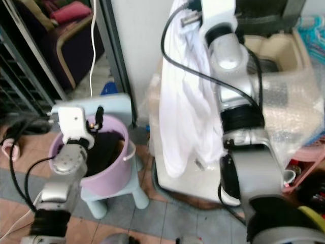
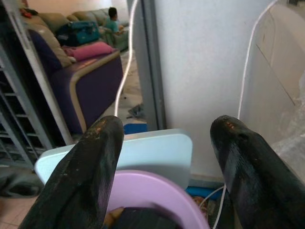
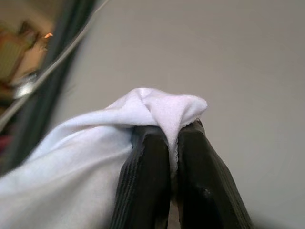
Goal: Clothes washing
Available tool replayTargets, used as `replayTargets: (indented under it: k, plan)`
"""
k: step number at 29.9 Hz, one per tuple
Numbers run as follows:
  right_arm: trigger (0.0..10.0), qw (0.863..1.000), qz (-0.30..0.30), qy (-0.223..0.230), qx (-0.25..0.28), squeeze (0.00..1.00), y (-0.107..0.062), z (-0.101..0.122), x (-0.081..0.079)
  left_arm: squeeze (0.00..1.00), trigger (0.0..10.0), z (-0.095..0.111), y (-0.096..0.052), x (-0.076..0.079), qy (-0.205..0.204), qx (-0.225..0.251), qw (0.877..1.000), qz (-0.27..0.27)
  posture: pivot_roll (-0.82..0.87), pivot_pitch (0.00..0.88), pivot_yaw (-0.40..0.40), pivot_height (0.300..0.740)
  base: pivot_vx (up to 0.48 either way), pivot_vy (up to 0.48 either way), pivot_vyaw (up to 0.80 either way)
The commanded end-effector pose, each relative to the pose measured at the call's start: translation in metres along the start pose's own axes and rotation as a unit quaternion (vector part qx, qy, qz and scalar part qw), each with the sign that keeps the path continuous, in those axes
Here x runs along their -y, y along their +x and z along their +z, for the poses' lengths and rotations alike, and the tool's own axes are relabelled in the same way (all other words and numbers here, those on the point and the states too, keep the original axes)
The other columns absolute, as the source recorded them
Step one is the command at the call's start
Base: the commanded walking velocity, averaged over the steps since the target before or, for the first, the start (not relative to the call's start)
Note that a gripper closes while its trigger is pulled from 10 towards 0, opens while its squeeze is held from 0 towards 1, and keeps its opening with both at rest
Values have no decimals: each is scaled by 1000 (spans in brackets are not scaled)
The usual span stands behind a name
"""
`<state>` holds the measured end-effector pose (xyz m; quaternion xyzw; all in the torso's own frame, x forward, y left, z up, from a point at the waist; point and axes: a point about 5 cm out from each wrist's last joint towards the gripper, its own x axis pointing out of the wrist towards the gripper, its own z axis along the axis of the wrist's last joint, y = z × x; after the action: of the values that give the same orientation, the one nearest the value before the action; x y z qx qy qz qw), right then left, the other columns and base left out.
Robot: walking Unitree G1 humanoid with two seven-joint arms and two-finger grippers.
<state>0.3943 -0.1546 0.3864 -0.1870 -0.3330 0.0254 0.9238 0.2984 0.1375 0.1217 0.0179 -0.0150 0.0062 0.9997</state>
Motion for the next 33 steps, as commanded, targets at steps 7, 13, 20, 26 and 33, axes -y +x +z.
replayTargets:
  k: [7, 13, 20, 26, 33]
  plan:
    - [10000, 973, -150, -78, 155, 0, 27, 88, 69, 0, 10000, 3, 1, 5, -1, 4, 1000, -1, -55, 0, 47, 740, 0, 0, 0]
    - [10000, 990, -88, -76, 82, 0, 18, 34, 42, 0, 10000, 4, 1, 6, -3, 5, 1000, 2, -51, 0, 38, 740, 0, 0, 0]
    - [10000, 997, 18, 16, -80, 78, -38, -70, -12, 0, 10000, 4, 2, 6, -7, 2, 1000, 1, -58, 0, 54, 740, 0, 0, 0]
    - [10000, 989, 15, 71, -132, 1000, -78, -100, -21, 0, 10000, 4, 5, 13, 0, -1, 1000, -14, -69, 0, 59, 740, 0, 0, 0]
    - [10000, 986, 20, 77, -144, 1000, -112, -108, -27, 0, 10000, 2, 5, 12, 5, -8, 1000, -8, -72, 0, 55, 740, 0, 0, 0]
